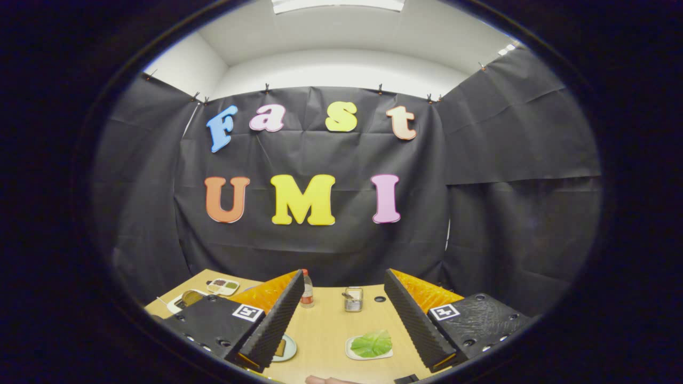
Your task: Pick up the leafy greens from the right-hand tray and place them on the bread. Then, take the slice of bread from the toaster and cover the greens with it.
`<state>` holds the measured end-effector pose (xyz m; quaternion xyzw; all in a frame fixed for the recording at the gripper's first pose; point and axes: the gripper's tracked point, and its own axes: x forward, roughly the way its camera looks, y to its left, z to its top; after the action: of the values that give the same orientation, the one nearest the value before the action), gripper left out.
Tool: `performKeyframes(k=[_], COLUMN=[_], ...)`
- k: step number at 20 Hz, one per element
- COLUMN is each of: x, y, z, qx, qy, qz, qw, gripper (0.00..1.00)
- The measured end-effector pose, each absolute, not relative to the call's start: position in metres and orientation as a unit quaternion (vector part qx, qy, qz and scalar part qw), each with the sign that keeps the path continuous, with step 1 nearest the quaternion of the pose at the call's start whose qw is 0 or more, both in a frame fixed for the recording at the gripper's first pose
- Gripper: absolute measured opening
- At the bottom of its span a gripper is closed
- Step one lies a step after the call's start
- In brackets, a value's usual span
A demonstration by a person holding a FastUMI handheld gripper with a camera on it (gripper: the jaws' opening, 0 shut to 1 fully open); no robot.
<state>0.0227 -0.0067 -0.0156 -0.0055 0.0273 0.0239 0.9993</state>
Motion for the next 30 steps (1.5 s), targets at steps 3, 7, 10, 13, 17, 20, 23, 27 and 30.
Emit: performKeyframes(k=[3, 7, 10, 13, 17, 20, 23, 27, 30], x=[0.027, 0.035, 0.050, 0.069, 0.105, 0.140, 0.174, 0.208, 0.233], y=[-0.015, -0.028, -0.043, -0.062, -0.092, -0.123, -0.144, -0.150, -0.144], z=[-0.014, -0.032, -0.065, -0.113, -0.203, -0.261, -0.311, -0.368, -0.400], qx=[-0.011, -0.013, -0.012, -0.009, -0.015, -0.015, -0.018, 0.001, 0.010], qy=[0.019, 0.030, 0.056, 0.085, 0.174, 0.226, 0.272, 0.341, 0.377], qz=[0.039, 0.043, 0.038, 0.030, 0.050, 0.066, 0.074, 0.094, 0.093], qw=[0.999, 0.999, 0.998, 0.996, 0.983, 0.972, 0.959, 0.935, 0.921], gripper=[0.97, 0.97, 0.97, 0.97, 0.97, 0.97, 0.96, 0.95, 0.92])
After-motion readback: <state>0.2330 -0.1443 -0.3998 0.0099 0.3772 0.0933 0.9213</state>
